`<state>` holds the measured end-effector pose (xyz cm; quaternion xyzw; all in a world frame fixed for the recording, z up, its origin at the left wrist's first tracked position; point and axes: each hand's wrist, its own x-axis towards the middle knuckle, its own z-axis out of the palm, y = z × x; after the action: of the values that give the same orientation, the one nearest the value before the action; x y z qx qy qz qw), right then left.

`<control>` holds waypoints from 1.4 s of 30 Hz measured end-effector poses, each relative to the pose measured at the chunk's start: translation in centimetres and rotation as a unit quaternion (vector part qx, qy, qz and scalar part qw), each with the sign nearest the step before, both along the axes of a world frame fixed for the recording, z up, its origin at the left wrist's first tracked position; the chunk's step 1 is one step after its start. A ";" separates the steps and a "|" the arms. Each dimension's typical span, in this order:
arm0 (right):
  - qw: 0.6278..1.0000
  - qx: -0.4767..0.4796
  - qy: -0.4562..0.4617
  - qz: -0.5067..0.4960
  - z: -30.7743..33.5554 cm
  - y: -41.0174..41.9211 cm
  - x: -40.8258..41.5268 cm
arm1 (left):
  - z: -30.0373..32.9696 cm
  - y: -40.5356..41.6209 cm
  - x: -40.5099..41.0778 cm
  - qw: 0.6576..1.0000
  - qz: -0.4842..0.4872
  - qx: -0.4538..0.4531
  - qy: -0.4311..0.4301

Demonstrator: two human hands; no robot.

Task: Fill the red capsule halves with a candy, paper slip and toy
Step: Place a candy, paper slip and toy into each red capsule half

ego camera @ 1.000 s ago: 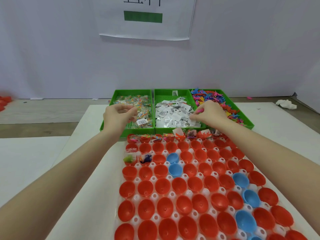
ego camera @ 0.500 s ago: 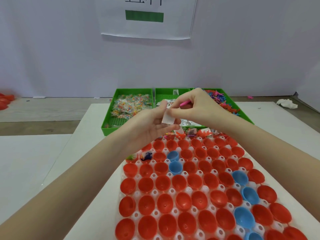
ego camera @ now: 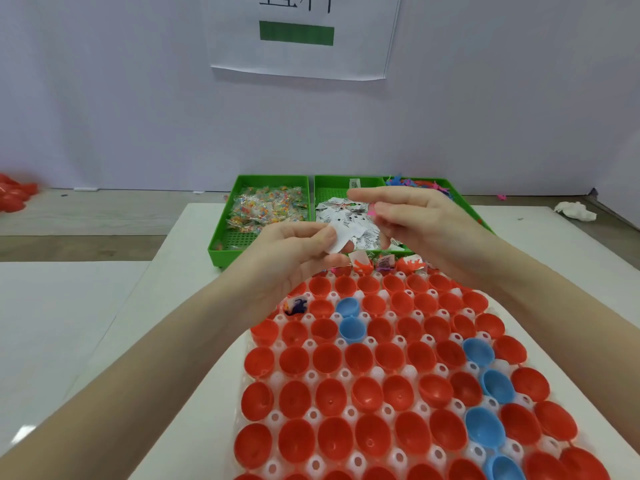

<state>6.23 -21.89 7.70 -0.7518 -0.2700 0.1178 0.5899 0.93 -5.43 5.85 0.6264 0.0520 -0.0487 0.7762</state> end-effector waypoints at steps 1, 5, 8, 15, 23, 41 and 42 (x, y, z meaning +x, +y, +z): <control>0.999 -0.004 -0.035 -0.003 0.0 -0.1 -0.2 | -0.1 -0.1 -0.2 1.000 0.003 0.002 -0.003; 0.997 0.051 -0.052 -0.036 0.3 -0.2 -0.9 | -0.2 -0.6 -0.6 1.000 0.007 0.005 -0.022; 0.997 0.043 -0.058 -0.032 0.4 -0.2 -1.3 | -0.2 -0.6 -0.8 0.999 0.007 0.020 -0.043; 0.993 -0.041 -0.103 -0.035 1.1 0.2 -2.2 | 0.2 -0.4 -1.4 0.996 -0.033 0.009 -0.084; 0.969 -0.115 -0.199 -0.092 0.7 1.8 -2.5 | 0.3 0.7 -1.1 0.993 -0.085 -0.067 -0.040; 0.961 -0.226 -0.155 -0.051 -5.5 3.9 -0.1 | -4.9 1.7 0.4 0.833 0.057 0.532 -0.143; 0.952 -0.251 -0.170 -0.046 -5.7 3.9 0.0 | -5.2 1.8 0.3 0.802 0.045 0.575 -0.155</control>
<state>6.21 -17.95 1.97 -0.8960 -0.2928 0.0249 0.3329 1.23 -3.62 0.61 0.9538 -0.0224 0.1226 0.2733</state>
